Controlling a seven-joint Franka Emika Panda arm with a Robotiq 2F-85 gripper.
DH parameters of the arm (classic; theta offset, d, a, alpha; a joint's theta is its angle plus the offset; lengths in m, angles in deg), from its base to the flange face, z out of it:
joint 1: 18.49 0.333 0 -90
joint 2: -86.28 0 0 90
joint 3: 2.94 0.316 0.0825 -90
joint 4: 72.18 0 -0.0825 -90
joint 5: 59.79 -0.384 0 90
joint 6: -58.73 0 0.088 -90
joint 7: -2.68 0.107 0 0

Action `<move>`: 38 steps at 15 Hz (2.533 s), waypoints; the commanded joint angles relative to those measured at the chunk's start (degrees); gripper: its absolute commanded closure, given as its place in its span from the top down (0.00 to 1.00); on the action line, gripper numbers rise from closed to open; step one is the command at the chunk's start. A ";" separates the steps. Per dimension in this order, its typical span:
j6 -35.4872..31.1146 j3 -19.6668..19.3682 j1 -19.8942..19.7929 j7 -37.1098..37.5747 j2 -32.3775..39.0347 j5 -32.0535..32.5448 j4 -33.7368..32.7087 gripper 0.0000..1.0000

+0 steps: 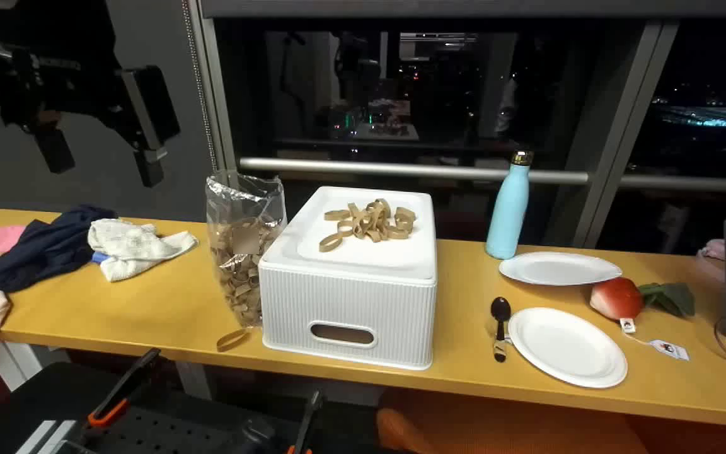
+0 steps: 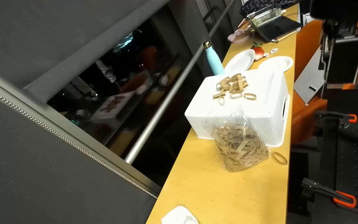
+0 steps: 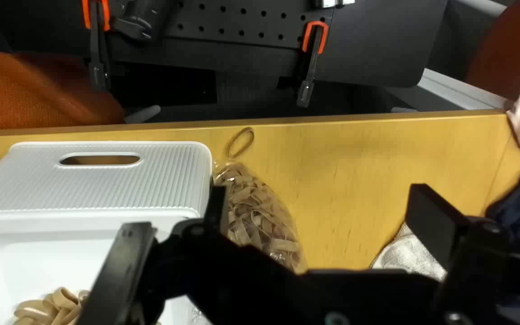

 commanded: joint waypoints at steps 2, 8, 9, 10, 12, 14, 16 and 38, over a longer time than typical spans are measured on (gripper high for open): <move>0.23 0.31 -0.32 -0.20 0.23 -0.26 0.50 1.00; -0.27 -1.16 -4.47 -1.69 4.70 4.39 -4.64 1.00; -1.04 -1.69 -5.43 -2.20 5.94 5.32 -5.25 1.00; -1.61 -2.35 -6.13 -2.75 7.05 5.99 -5.77 1.00; -3.68 -3.70 -8.09 -4.25 9.59 8.42 -6.66 1.00; -6.66 -5.64 -10.37 -6.15 12.71 11.15 -7.88 1.00; -9.83 -7.60 -12.17 -8.43 17.25 13.38 -10.52 1.00; -26.67 -5.68 -18.61 -46.97 62.64 -13.20 -42.61 1.00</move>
